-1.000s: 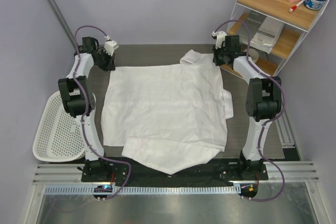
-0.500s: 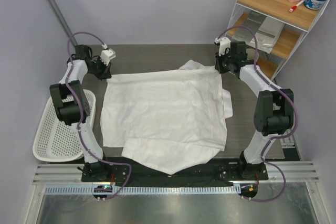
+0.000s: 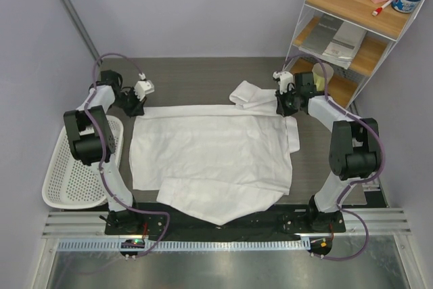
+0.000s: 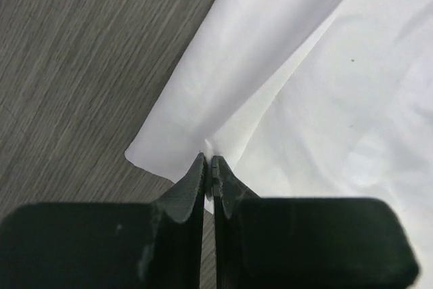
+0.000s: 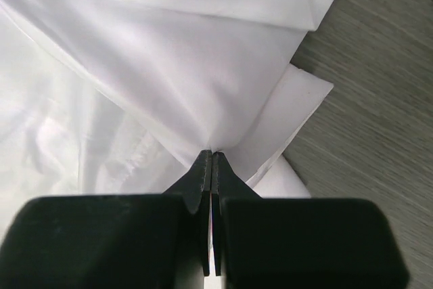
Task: Fold and stack the long sleeve shirts
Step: Fold the shirt
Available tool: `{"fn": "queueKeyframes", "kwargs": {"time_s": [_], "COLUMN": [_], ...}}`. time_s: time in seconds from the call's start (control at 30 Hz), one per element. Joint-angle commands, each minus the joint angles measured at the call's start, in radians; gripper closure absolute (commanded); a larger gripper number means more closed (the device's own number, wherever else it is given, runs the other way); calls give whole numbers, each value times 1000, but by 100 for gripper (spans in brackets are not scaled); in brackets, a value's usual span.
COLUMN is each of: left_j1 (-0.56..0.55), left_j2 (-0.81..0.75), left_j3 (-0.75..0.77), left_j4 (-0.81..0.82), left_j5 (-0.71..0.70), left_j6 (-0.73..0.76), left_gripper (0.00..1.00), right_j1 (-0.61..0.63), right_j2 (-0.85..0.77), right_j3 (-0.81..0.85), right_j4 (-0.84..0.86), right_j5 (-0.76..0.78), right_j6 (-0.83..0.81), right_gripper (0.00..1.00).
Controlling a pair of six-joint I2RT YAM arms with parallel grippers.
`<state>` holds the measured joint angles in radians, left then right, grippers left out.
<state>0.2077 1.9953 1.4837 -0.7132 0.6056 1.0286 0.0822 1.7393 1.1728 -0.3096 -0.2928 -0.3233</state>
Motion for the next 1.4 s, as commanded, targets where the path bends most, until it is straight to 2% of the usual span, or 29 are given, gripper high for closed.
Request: {"fn": "queueKeyframes", "kwargs": {"time_s": [0.0, 0.03, 0.07, 0.13, 0.17, 0.23, 0.33, 0.47, 0.7, 1.0, 1.1, 1.13, 1.23, 1.37], "left_j1": [6, 6, 6, 7, 6, 6, -2, -42, -108, -120, -120, -119, -120, -119], "left_j2": [-29, -29, -27, -35, -38, -50, -73, -76, -26, 25, 33, 39, 46, 63], "left_j3": [-11, -10, -5, 9, 15, 30, 44, 56, 64, 59, 52, 50, 65, 87], "left_j4": [-25, -38, -54, -113, -130, -181, -196, -175, -112, -71, -71, -71, -101, -127], "left_j5": [-41, -44, -47, -47, -43, -17, 9, -4, -61, -115, -129, -133, -139, -168], "left_j6": [90, 100, 113, 145, 148, 169, 147, 108, 56, 31, 42, 45, 76, 97], "left_gripper": [90, 88, 81, 74, 67, 61, 52, 50, 49, 49, 51, 52, 54, 57], "right_j1": [2, 4, 4, 2, 1, -4, -12, -13, -15, -15, -15, -15, -15, -15], "right_j2": [11, 32, 45, 54, 48, 34, 31, 74, 209, 270, 266, 264, 250, 241], "right_j3": [11, 22, 36, 79, 88, 117, 168, 241, 344, 347, 349, 352, 361, 373], "right_j4": [-16, -44, -63, -130, -150, -193, -223, -233, -232, -253, -263, -266, -282, -304], "right_j5": [-22, -26, -28, -52, -65, -106, -129, -134, -49, -39, -51, -54, -69, -74], "right_j6": [-34, -39, -40, -51, -53, -42, -4, 79, 153, 190, 193, 193, 196, 188], "right_gripper": [99, 98, 88, 78, 64, 54, 48, 42, 42, 42, 48, 54, 64, 74]}}
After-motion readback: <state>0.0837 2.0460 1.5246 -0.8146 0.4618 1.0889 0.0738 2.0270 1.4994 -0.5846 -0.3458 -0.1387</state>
